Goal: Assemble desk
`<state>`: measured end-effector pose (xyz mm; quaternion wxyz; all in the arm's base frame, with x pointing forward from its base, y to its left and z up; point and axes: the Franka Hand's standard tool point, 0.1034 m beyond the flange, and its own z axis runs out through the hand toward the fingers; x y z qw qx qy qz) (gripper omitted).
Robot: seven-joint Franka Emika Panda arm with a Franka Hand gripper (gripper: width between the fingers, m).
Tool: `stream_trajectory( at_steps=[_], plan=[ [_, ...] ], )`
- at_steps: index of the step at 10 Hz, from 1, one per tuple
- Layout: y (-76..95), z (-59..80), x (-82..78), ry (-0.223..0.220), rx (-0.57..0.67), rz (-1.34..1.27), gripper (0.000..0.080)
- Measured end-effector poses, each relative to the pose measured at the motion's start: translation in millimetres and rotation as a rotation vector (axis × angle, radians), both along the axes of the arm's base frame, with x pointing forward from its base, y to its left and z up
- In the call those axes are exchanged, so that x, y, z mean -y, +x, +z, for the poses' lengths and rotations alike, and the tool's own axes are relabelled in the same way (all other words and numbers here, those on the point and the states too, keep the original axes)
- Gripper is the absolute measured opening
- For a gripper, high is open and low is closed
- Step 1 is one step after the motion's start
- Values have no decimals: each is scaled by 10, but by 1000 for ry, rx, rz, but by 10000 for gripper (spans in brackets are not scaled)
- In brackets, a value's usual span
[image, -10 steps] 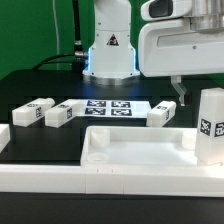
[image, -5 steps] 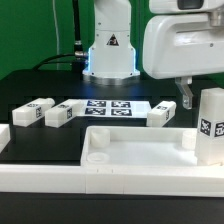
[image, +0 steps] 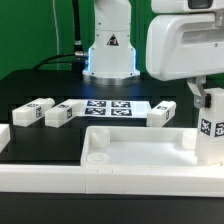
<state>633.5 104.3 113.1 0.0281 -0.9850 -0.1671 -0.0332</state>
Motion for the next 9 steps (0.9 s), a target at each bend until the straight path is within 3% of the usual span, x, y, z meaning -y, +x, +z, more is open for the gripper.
stream_trajectory(
  at_steps=[1, 4, 9],
  plan=[
    [0, -1, 3, 1, 0, -4, 290],
    [-1, -3, 3, 7, -4, -55, 290],
    [-1, -10, 15, 38, -37, -560, 291]
  ],
)
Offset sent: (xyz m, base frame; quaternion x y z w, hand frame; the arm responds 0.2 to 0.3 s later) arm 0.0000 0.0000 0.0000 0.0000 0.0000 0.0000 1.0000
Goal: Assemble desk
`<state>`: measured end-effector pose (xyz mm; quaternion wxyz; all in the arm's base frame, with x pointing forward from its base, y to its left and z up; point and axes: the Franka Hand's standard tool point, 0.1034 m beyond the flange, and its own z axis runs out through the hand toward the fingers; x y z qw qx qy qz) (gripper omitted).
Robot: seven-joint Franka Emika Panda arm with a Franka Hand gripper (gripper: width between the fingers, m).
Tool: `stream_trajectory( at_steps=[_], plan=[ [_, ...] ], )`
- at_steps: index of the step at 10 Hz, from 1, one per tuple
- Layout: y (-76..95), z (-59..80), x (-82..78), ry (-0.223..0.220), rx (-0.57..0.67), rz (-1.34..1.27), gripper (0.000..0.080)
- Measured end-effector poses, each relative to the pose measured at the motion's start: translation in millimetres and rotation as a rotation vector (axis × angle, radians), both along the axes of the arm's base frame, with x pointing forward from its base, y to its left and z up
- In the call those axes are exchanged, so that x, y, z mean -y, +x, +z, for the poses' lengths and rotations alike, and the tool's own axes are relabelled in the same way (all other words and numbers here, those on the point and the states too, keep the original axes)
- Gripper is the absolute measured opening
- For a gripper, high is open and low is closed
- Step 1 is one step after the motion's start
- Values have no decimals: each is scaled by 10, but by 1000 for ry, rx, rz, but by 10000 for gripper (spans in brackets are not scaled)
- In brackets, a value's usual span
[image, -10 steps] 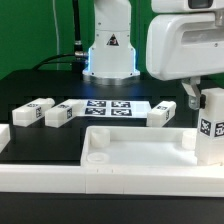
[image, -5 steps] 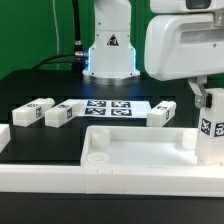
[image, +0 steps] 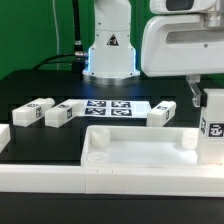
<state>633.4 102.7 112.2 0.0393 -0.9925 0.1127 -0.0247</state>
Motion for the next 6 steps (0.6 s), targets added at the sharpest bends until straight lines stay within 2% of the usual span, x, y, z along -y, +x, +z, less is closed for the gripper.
stream_trajectory(
  at_steps=[2, 6],
  plan=[
    [2, -2, 15, 25, -16, -198, 291],
    [-10, -9, 5, 46, -48, -530, 291]
  ],
)
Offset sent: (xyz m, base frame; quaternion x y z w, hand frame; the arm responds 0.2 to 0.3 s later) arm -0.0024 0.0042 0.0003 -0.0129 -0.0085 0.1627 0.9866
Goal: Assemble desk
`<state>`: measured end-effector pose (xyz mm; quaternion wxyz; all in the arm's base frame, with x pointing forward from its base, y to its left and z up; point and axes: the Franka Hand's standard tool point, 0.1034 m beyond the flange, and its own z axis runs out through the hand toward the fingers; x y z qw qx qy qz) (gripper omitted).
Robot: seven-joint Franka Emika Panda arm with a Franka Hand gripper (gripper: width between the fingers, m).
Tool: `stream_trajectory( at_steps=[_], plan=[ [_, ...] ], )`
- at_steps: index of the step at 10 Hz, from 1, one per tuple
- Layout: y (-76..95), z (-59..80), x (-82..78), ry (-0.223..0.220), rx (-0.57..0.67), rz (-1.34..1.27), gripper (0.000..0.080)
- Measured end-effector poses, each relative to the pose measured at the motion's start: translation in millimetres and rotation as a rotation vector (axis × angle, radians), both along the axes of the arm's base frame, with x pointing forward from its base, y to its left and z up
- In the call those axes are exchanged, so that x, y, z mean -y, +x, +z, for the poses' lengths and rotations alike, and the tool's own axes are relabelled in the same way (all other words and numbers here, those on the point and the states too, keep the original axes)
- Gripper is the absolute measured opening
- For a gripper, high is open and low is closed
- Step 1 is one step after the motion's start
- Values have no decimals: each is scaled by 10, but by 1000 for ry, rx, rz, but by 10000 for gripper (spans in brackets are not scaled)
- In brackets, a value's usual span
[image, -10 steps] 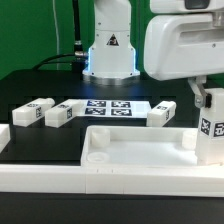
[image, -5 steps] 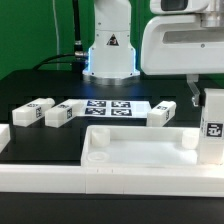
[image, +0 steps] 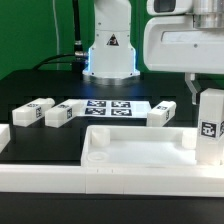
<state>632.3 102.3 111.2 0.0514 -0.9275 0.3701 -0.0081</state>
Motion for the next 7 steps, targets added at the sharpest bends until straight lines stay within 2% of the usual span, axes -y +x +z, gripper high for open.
stream_trajectory(
  at_steps=[2, 5, 6, 7],
  plan=[
    [-5, -3, -8, 18, -17, -155, 291],
    [-8, -4, -25, 19, -20, -179, 300],
    [-8, -5, -25, 18, -17, -150, 476],
    [-9, -5, -26, 16, -15, -121, 613]
  ],
)
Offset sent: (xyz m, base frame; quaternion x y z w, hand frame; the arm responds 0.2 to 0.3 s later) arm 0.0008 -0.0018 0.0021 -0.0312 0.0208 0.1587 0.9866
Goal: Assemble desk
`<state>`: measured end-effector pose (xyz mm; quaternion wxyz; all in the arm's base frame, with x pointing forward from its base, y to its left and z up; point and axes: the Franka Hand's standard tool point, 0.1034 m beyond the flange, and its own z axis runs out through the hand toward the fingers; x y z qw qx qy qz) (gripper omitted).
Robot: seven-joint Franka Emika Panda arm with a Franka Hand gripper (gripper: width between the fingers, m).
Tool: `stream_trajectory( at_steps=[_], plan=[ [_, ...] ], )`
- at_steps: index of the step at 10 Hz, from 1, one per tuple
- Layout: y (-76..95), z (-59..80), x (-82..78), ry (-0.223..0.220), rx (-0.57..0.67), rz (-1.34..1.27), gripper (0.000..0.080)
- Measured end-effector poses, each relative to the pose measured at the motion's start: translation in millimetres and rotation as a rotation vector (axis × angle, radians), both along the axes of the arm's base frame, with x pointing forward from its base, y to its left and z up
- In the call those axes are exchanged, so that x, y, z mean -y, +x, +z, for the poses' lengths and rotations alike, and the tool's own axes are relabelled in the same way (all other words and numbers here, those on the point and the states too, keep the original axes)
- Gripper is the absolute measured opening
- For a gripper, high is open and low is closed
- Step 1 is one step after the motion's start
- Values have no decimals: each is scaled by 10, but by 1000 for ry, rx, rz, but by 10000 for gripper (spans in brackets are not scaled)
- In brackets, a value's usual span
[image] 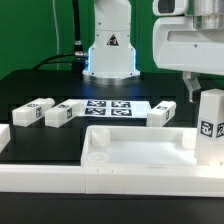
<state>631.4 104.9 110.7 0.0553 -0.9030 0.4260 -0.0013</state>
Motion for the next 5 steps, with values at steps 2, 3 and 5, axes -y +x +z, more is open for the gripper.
stream_trajectory(
  at_steps=[2, 3, 5],
  plan=[
    [1, 2, -3, -16, 12, 157, 639],
    [2, 1, -3, -22, 22, 266, 646],
    [3, -8, -1, -33, 40, 467, 646]
  ],
)
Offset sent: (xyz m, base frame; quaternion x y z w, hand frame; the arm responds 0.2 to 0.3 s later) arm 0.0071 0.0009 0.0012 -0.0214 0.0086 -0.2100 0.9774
